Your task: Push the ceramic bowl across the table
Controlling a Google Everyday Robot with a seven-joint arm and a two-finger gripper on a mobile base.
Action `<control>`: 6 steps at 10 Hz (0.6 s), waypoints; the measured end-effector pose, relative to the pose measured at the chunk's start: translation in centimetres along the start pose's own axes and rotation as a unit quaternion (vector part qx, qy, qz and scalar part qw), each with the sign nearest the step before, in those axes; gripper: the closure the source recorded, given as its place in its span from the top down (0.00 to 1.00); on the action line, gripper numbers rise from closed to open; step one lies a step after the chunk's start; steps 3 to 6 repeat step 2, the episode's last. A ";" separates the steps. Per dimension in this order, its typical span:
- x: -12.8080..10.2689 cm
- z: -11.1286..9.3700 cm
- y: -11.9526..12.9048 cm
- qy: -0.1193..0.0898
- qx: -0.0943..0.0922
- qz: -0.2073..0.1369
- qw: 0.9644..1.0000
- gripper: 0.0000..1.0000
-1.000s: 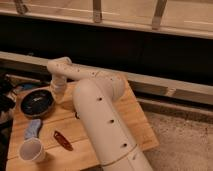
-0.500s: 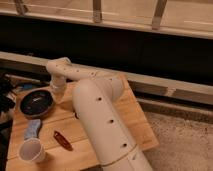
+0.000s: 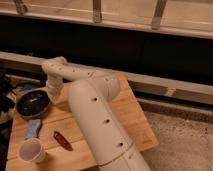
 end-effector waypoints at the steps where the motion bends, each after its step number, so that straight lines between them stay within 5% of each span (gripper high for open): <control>1: -0.3 -0.3 0.4 -0.004 0.004 -0.004 1.000 0.00; 6: -0.6 -0.4 0.9 -0.008 0.006 -0.008 1.000 0.00</control>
